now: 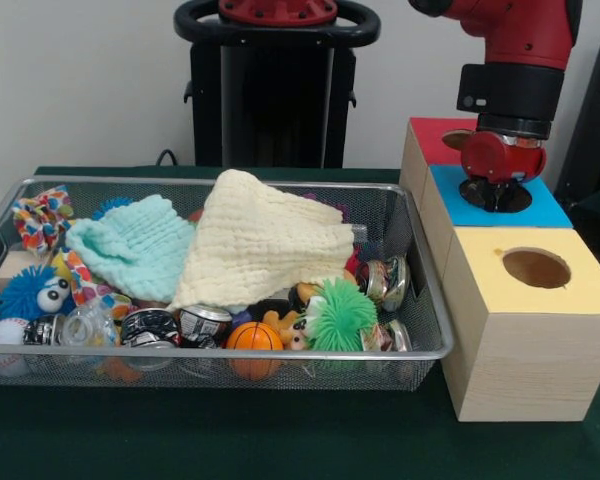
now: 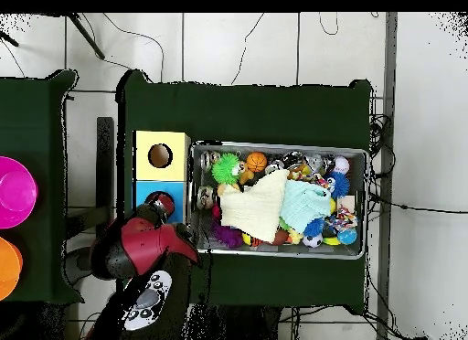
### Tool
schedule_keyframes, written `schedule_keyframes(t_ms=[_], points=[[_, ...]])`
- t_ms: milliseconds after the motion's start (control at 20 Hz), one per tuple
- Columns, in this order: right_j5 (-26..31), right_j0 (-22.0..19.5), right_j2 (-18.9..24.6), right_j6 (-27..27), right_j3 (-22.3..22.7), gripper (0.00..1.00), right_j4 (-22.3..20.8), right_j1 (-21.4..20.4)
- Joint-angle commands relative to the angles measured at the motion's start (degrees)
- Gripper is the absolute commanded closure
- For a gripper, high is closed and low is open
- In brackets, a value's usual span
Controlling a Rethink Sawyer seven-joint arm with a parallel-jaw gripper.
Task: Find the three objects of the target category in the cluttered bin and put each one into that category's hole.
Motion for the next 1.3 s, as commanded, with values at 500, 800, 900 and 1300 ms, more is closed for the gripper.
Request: schedule_keyframes(t_ms=[500, 800, 900, 1300], points=[[9.83, -1.95, -1.83, 9.04, 6.94, 1.0, -1.26, 4.52], [10.17, -3.22, -1.79, 9.53, 8.74, 1.0, -1.04, 1.76], [9.43, -4.51, -0.39, 9.88, 9.51, 1.0, -0.87, 1.63], [8.68, -2.89, -1.99, 11.06, 8.79, 1.0, -0.14, 3.19]])
